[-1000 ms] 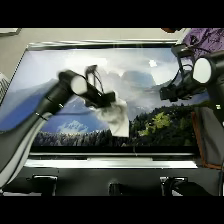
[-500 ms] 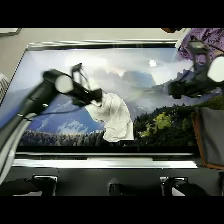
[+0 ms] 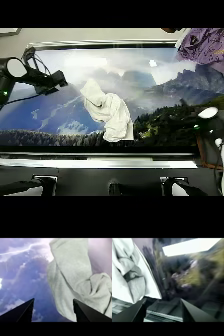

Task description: Fold the clothes and pants, and hang the long-sleeved shirts on hangers.

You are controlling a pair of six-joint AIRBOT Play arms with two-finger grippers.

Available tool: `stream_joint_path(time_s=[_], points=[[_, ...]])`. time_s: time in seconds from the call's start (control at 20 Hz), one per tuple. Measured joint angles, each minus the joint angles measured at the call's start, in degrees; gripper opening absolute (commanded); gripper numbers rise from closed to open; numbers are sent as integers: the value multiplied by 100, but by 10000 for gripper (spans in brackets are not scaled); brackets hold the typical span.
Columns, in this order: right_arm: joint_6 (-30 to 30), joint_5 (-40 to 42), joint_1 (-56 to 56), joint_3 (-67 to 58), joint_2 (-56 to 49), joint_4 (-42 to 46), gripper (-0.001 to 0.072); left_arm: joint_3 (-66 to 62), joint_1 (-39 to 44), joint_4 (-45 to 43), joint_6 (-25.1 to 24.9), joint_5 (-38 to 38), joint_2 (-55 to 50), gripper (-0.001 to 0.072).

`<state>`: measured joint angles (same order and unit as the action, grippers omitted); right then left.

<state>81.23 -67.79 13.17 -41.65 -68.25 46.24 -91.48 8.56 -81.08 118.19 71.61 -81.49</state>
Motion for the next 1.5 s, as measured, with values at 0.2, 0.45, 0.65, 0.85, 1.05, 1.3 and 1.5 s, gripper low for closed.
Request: stream_joint_path(time_s=[0.2, 0.45, 0.65, 0.85, 1.05, 1.3, 1.5], points=[[-103, 909, -785, 667, -28, -483, 499, 0, -210, 2, -24, -2, -4, 556], [46, 1493, -1537, 857, -428, -918, 498, 0, -271, 4, -35, 0, -79, 557], [-37, 1674, -1958, 881, -791, -1427, 416, 0, -282, 7, -37, 0, -101, 557], [-87, 1858, -2238, 905, -970, -1508, 43, 0, -286, 20, -46, 0, -197, 557], [-109, 1838, -2317, 892, -951, -1521, 43, 0, -402, 662, -474, -116, -651, 556], [-48, 1576, -2343, 892, -581, -1370, 43, 0, -546, 1937, -1320, -831, -1609, 542], [164, 1388, -2345, 892, -315, -1237, 43, 0, -573, 2669, -1781, -1458, -2317, 530]])
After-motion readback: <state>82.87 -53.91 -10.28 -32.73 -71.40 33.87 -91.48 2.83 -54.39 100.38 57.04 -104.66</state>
